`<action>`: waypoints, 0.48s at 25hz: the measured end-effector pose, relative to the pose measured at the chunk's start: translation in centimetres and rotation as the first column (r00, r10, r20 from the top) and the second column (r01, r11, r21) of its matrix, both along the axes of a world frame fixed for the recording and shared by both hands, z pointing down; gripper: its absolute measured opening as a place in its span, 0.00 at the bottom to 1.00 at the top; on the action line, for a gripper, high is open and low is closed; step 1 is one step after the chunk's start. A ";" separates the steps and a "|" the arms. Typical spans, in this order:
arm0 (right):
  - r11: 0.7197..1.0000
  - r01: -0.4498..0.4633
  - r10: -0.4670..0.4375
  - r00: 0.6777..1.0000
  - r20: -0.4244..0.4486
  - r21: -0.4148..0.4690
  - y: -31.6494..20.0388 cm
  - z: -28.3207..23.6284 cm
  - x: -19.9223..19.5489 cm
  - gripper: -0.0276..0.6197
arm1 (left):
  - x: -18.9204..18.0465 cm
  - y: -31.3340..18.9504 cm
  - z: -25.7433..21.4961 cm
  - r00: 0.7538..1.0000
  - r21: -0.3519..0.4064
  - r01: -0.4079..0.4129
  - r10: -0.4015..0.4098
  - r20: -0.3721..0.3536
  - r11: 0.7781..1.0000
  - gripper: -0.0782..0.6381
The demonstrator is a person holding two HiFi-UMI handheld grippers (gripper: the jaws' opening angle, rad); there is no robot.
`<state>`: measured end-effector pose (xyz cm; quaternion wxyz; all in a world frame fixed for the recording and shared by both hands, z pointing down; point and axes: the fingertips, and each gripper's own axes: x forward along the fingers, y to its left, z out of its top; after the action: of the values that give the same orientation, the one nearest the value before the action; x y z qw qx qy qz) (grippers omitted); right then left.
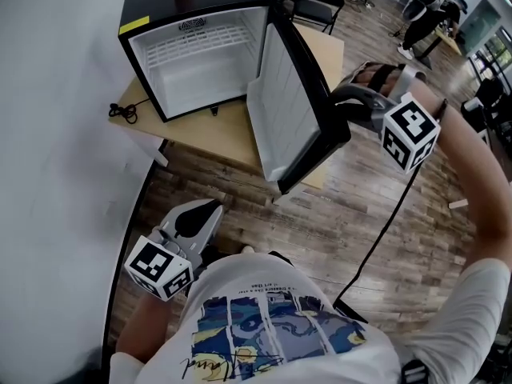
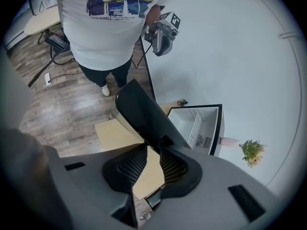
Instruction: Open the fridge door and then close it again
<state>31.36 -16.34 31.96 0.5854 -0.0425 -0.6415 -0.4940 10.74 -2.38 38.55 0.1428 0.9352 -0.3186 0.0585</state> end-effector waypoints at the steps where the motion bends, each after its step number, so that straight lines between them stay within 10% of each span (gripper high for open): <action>1: 1.000 0.002 -0.002 1.000 0.000 -0.001 0.1 0.0 -0.2 0.16 | -0.1 0.0 -0.1 1.000 0.002 0.002 -0.002 -0.001 1.000 0.15; 12: 0.997 0.032 -0.029 0.999 0.041 -0.067 0.4 -0.2 -5.7 0.14 | -3.0 -0.5 0.2 0.998 -0.005 0.056 -0.056 -0.017 0.998 0.14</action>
<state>25.70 -15.97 31.76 0.5631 -0.0619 -0.6687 -0.4816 7.70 -2.84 38.78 0.1494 0.9261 -0.3432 0.0474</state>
